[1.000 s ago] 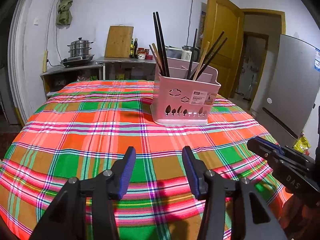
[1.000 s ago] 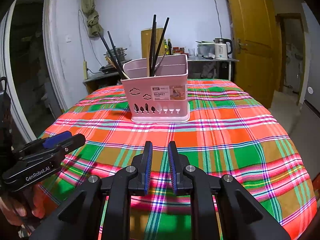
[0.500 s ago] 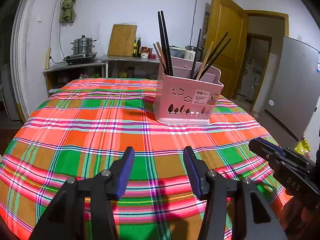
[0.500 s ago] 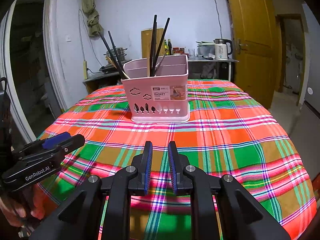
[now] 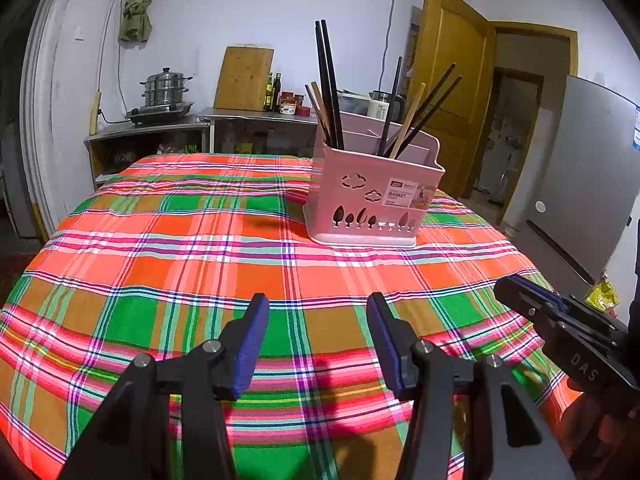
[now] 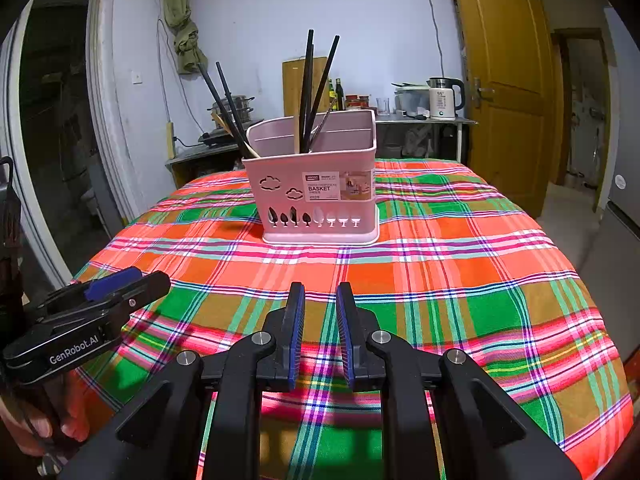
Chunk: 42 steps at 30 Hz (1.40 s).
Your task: Organize utensils
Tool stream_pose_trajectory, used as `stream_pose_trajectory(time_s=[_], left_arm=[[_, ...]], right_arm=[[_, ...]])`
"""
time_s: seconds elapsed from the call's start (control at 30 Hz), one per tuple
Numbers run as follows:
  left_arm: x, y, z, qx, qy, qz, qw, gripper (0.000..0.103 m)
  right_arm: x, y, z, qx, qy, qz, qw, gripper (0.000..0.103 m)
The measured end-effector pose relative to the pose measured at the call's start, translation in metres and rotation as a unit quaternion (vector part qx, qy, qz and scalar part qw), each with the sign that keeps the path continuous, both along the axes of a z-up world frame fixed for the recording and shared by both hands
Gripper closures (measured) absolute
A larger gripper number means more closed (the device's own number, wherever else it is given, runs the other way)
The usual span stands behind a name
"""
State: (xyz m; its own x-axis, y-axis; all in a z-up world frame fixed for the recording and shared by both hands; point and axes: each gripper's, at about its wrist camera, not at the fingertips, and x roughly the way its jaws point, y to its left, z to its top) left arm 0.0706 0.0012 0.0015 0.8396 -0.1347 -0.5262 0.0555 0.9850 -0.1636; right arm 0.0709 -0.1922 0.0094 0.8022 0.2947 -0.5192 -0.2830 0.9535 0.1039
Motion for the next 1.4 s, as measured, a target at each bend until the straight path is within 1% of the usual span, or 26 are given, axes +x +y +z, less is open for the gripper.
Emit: stream_pose_trajectory(time_s=[0.3,0.77,1.23,1.4], left_arm=[[0.000,0.000,0.000,-0.003,-0.001,0.000,1.0000,0.050],[-0.003,-0.004,0.002,0.004,-0.007,-0.004,1.0000,0.050],[-0.010,-0.017,0.006,0.034,-0.018,-0.011,0.9992,0.050],[-0.011,-0.018,0.006,0.038,-0.020,-0.012,0.9990,0.050]], right_arm=[[0.000,0.000,0.000,0.000,0.000,0.000,1.000,0.087],[0.000,0.000,0.000,0.000,0.000,0.000,1.000,0.087],[-0.001,0.000,0.000,-0.001,0.001,-0.001,1.000,0.086],[-0.001,0.000,0.000,-0.001,0.001,-0.001,1.000,0.086]])
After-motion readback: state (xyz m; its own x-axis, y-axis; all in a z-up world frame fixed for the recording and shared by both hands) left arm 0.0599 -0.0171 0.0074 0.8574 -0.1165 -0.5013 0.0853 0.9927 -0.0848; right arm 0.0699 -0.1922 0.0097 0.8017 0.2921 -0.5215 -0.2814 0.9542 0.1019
